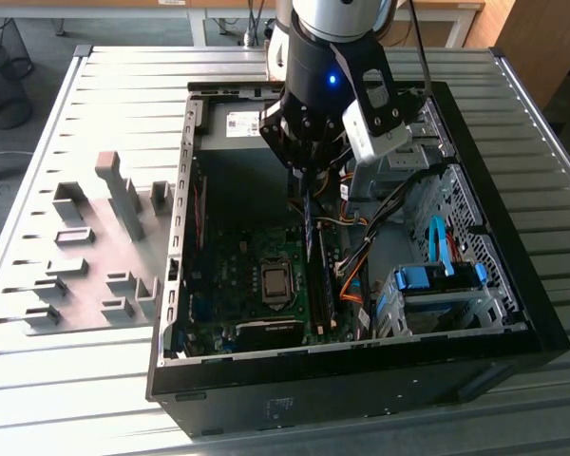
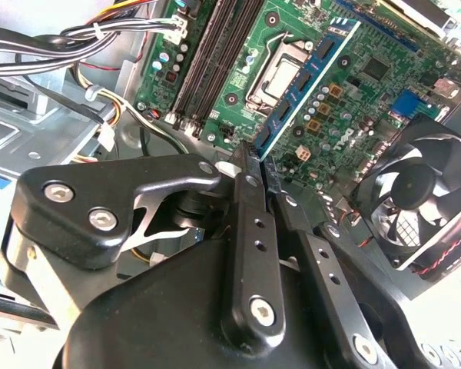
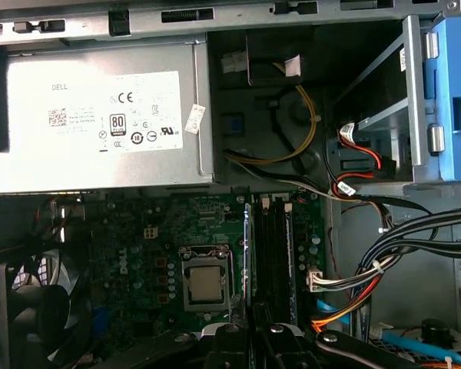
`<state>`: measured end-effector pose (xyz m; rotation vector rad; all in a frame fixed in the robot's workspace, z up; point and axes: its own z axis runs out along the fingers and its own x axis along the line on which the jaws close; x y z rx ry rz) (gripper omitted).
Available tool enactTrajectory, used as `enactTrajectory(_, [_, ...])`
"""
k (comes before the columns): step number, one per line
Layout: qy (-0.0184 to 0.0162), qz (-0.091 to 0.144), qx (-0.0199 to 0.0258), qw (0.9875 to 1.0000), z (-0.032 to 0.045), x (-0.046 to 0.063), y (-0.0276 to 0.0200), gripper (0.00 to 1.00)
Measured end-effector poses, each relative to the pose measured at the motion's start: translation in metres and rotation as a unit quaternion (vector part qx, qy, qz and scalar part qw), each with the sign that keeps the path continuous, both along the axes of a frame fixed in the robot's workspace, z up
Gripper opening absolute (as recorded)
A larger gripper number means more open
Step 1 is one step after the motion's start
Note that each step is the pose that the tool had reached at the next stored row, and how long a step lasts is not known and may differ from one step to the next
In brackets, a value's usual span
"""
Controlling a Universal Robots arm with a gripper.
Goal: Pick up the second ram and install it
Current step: 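Insert the second ram into the second slot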
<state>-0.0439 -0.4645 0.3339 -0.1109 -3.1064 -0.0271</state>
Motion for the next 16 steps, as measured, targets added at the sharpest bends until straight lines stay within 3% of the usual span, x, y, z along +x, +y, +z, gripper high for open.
enactTrajectory(8, [-0.0001,0.008,0.0001,1.0000,-0.0007,0.000,0.0001,0.14])
enactTrajectory(11, [-0.0001,0.026,-0.0001,0.9997,-0.0046,0.000,0.0000,0.14])
enactTrajectory(16, [-0.0008,0.026,-0.0001,0.9997,-0.0136,0.003,0.0000,0.14])
